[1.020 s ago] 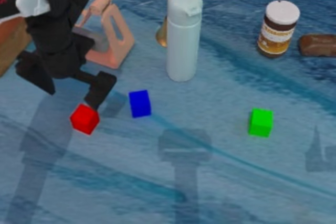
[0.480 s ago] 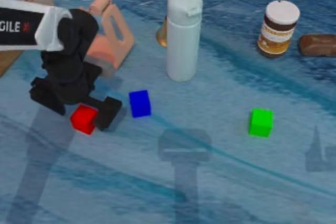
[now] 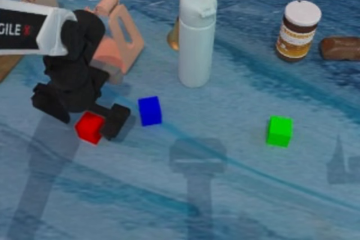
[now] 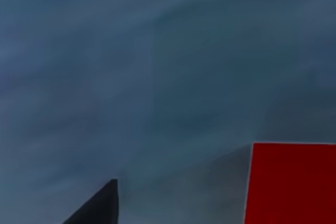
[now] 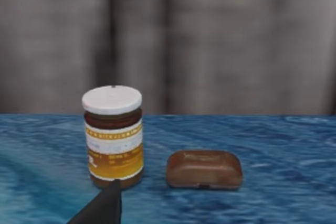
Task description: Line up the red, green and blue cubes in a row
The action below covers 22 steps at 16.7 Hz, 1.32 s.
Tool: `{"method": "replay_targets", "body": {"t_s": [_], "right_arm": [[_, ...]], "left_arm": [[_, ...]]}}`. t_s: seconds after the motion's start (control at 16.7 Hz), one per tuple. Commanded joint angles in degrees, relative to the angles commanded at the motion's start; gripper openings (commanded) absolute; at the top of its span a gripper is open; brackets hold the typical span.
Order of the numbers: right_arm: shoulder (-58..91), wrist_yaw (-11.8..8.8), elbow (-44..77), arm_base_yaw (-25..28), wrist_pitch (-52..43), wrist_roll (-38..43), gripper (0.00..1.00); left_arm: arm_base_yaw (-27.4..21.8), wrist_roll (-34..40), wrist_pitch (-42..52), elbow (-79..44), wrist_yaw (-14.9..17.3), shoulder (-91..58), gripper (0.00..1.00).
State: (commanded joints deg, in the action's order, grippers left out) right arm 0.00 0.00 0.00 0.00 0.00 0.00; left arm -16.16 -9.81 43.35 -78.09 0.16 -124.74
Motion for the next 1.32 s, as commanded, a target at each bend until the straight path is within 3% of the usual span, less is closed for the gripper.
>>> {"method": "replay_targets", "body": {"t_s": [0.6,1.32], "right_arm": [[0.0,0.0,0.0,0.0,0.0,0.0,1.00],[0.0,0.0,0.0,0.0,0.0,0.0,1.00]], "left_arm": [[0.0,0.0,0.0,0.0,0.0,0.0,0.02],[0.1,0.0,3.2,-2.5,0.3,3.0,0.00]]}}
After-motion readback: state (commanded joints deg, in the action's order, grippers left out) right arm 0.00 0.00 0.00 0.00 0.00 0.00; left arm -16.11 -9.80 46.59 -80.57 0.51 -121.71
